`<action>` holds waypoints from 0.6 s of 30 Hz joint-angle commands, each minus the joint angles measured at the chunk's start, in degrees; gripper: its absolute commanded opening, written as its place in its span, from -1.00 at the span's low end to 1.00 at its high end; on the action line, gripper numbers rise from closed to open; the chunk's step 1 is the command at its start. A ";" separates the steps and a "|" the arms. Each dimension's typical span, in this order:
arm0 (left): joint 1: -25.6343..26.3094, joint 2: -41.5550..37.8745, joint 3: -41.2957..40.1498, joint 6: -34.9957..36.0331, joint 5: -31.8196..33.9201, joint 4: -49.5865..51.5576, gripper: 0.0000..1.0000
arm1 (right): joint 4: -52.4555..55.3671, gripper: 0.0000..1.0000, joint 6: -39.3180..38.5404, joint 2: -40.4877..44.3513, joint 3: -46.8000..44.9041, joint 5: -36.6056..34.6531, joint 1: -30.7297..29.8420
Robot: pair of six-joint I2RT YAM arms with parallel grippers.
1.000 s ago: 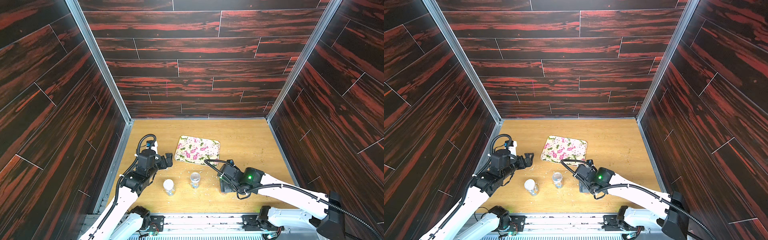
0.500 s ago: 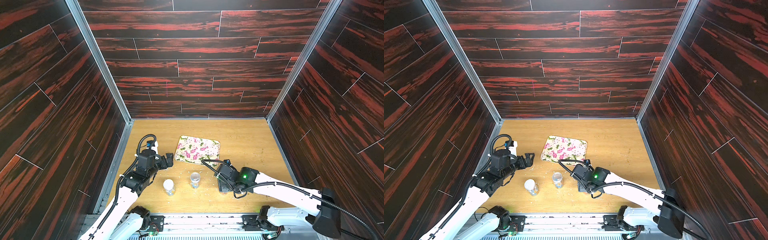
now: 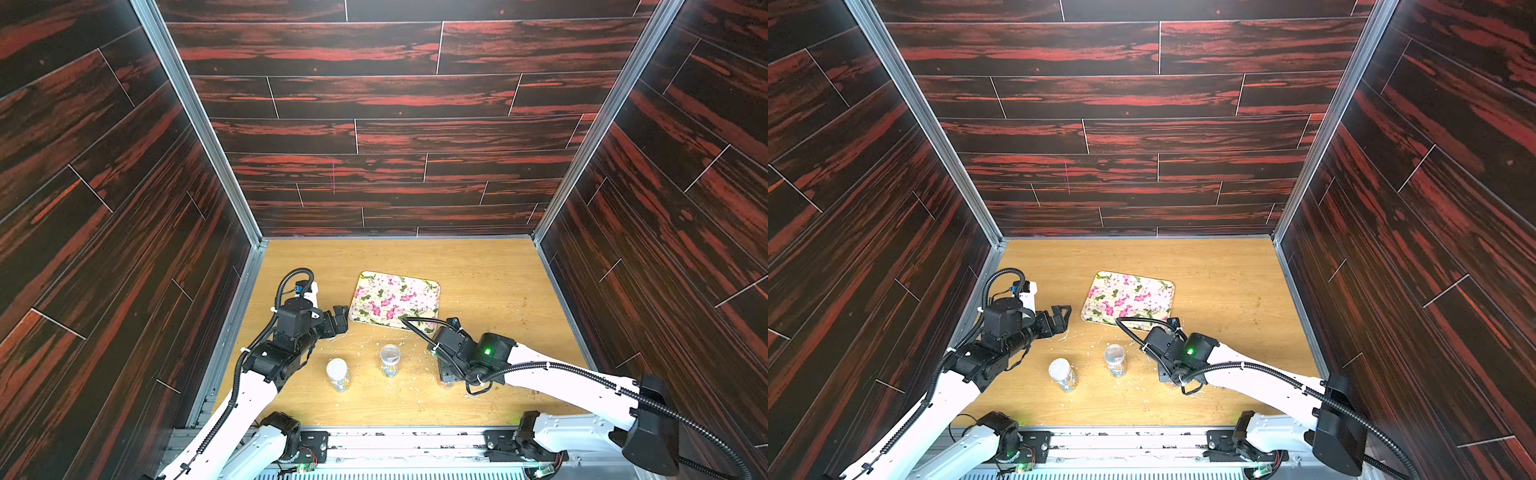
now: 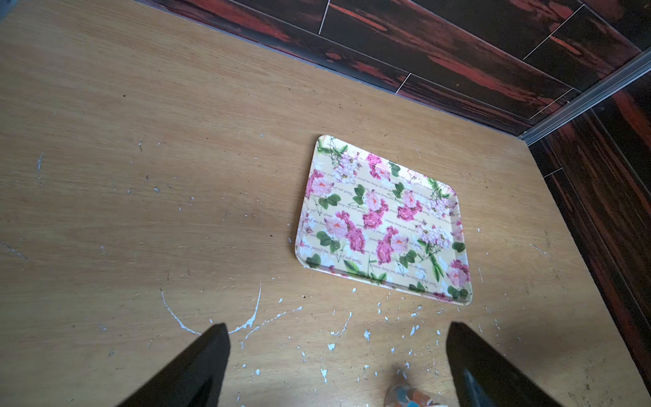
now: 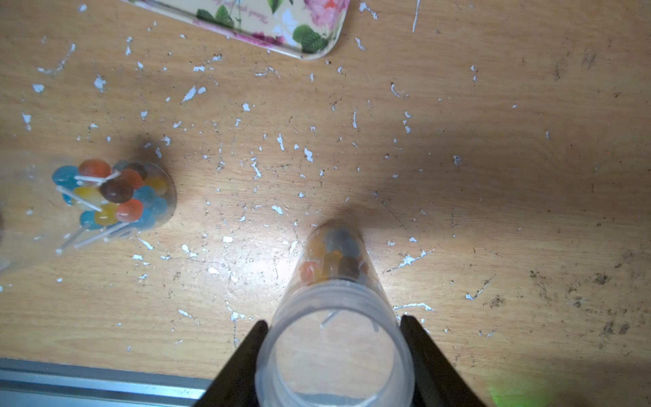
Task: Pour the candies out of the jar
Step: Pick up the jar from the center of the board.
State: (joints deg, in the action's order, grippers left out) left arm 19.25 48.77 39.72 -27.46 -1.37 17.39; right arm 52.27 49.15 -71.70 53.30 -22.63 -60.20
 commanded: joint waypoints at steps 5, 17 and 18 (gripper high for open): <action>0.57 -0.63 -0.33 3.40 -6.84 -7.16 0.99 | 0.11 -0.12 -7.94 2.77 8.39 2.63 5.54; 11.54 12.27 12.78 27.40 -22.05 -17.27 0.99 | 1.29 -0.13 -28.23 1.27 31.67 20.29 23.12; 12.44 13.13 13.46 29.10 -23.47 -18.51 0.99 | 2.01 -0.13 -29.31 0.53 33.78 21.24 23.53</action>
State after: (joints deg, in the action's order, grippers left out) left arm 30.06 60.53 50.09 -7.16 -17.50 3.81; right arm 52.84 26.13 -69.58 81.93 -8.03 -37.65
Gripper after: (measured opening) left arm 0.997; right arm 0.562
